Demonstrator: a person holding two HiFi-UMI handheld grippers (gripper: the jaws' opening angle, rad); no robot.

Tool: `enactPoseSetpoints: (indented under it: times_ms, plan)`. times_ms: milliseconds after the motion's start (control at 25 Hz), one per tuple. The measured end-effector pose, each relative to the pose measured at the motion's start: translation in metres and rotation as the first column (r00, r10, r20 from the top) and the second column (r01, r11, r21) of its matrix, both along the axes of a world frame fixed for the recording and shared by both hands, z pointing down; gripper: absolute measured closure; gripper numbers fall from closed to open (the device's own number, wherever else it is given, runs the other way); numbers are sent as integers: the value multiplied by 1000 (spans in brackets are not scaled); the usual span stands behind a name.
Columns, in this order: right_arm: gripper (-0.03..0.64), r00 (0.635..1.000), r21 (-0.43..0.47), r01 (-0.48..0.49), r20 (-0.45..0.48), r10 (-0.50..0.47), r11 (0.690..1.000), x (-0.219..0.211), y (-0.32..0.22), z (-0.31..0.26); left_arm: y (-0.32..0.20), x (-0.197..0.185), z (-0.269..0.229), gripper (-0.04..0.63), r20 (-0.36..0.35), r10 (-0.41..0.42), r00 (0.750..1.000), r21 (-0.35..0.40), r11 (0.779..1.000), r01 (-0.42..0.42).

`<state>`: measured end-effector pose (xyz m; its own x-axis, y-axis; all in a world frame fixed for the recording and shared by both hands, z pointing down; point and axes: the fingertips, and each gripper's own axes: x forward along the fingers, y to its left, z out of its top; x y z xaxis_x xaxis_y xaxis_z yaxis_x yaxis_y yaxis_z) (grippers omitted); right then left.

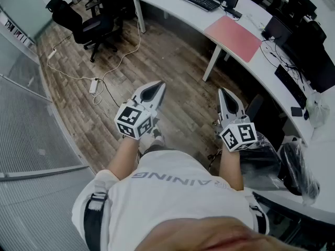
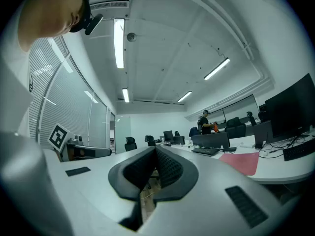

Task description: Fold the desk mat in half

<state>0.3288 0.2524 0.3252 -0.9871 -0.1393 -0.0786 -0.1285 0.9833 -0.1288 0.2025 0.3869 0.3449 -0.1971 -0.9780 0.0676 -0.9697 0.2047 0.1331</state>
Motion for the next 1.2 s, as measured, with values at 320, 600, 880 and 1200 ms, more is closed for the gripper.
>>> enactPoseSetpoints:
  times_ms: [320,600,880,1200]
  plan:
    - [594,1000,-7,-8,-17,8,1000,-3,-3,11,0,-2,7,563,-8,-9,1000,-12,1000,9]
    - [594,999,-17,-33,-26,33,999,-7,-15,20,-4,-7,12,563,-18,-11,1000,-21,1000,11]
    - [594,997,-63,-36,-65,32,997,-35,-27,38,-7,-28,24,563,-40,-32,999,-44,999,30]
    - [592,993,-70,-45,-111,37,997,-101,-50,43,-28,-96,28,563,-74,-28,997,-37,999,25]
